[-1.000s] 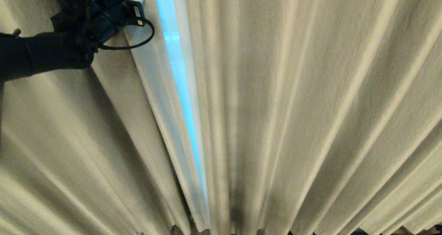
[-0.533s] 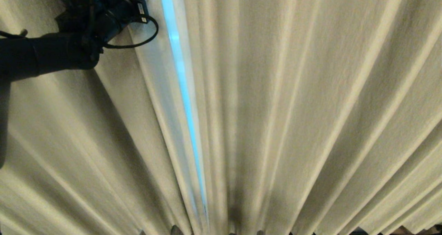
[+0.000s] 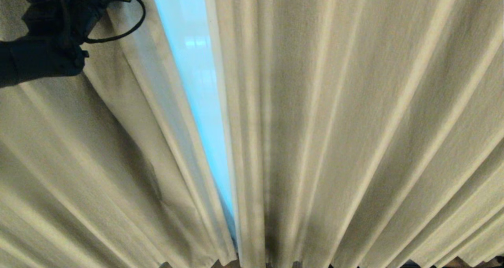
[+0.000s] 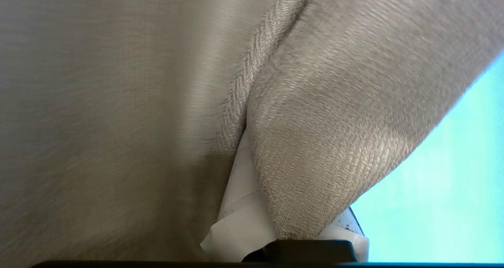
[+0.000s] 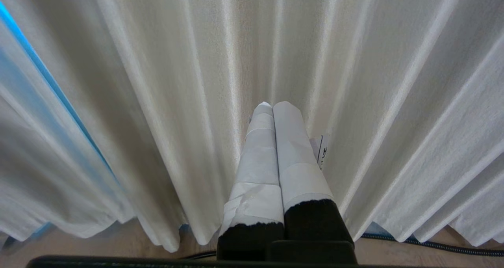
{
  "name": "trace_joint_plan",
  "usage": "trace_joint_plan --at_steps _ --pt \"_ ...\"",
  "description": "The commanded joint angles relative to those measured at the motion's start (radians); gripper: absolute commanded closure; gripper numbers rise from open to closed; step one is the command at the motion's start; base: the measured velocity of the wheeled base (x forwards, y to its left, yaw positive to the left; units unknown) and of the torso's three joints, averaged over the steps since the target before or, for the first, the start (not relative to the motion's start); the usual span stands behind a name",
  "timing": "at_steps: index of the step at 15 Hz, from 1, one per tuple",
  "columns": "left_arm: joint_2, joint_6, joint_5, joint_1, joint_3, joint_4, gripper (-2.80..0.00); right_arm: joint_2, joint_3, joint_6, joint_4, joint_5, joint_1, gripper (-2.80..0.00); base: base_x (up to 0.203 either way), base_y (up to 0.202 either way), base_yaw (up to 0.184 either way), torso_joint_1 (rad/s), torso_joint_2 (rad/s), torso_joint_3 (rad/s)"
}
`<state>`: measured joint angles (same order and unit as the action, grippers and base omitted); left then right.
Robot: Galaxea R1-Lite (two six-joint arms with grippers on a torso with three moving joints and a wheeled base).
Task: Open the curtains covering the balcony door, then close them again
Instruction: Pull the outer curtains open on both sides
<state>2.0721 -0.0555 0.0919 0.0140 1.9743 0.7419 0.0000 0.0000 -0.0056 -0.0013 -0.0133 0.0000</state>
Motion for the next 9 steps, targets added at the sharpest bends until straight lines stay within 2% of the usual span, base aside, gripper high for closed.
trace_joint_plan --at_steps 1,9 --pt "-0.018 0.011 0.0 0.037 -0.004 0.01 0.0 0.0 0.0 -0.001 0.0 -0.001 0.0 0.0 0.0 0.0 0.0 0.0 0.0 0.0" --pt "-0.021 0.204 0.016 0.426 -0.016 0.019 0.0 0.0 0.0 -0.001 0.0 -0.001 0.0 0.0 0.0 0.0 0.0 0.0 0.0 0.0"
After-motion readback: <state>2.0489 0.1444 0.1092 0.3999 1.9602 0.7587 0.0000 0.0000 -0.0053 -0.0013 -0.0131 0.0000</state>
